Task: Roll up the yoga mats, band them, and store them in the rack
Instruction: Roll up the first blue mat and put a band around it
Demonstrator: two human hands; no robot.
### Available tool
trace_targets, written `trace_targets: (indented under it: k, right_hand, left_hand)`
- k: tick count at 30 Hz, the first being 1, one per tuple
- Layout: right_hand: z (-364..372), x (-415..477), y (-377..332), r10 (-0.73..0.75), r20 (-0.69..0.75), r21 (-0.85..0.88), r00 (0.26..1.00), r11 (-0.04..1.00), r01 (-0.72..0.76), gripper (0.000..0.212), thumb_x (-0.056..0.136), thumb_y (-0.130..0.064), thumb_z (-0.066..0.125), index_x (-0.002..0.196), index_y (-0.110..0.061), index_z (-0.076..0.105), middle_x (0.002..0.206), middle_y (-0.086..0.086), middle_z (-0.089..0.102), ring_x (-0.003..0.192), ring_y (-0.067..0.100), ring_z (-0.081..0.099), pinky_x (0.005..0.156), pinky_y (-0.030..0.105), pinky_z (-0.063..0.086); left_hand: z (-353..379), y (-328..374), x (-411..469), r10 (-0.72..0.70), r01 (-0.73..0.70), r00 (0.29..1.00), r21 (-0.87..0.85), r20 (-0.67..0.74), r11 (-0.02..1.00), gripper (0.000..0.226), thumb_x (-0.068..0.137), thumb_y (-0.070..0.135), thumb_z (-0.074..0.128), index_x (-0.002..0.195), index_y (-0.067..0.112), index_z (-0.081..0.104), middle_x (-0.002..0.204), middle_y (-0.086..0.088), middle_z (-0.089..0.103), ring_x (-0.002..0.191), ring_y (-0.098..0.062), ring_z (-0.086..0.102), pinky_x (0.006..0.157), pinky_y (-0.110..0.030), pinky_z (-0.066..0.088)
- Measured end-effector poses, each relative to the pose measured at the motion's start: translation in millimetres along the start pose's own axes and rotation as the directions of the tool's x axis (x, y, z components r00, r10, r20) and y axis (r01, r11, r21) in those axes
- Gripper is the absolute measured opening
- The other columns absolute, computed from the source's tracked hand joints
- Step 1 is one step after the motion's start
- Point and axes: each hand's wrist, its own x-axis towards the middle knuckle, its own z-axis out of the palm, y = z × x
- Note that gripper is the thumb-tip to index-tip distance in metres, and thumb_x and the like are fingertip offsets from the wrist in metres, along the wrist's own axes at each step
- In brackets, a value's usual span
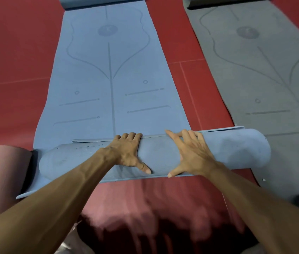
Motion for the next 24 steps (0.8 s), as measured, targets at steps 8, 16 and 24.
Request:
trace_targets:
  k: [8,16,24]
  right_hand:
    - [-13,11,6,-0.023,0.190,0.022,0.981,1.000,0.019,0.149,0.040,-0.075,0.078,0.153,-0.017,0.002,0.129,-0.001,0.027,0.120,0.018,0.027,0.104,0.036,0.021]
    - [-16,22,16,-0.117,0.251,-0.131,0.961,0.979,0.153,0.159,0.034,-0.091,0.063,0.153,-0.014,-0.010,0.160,0.013,-0.008,0.147,0.026,-0.018,0.112,0.060,-0.016]
    - [2,5,12,-0.068,0.216,-0.074,0.974,0.994,0.085,0.142,0.030,-0.090,0.064,0.146,-0.020,0.023,0.127,-0.001,0.041,0.119,0.021,0.043,0.104,0.043,0.029]
  left_hand:
    - [0,5,9,0.048,-0.048,0.999,0.123,-0.001,0.991,0.129,0.040,0.087,0.065,0.141,0.018,0.023,0.120,0.002,0.036,0.114,-0.020,0.041,0.099,-0.044,0.037]
    - [13,3,9,0.119,-0.114,0.990,0.075,-0.076,0.991,0.108,0.039,0.082,0.069,0.120,0.018,0.038,0.116,0.001,0.039,0.112,-0.021,0.042,0.105,-0.045,0.032]
    - [29,9,-5,0.146,-0.120,0.973,0.151,-0.177,0.981,0.123,0.041,0.087,0.059,0.136,0.016,0.028,0.123,0.002,0.046,0.109,-0.021,0.049,0.100,-0.038,0.037]
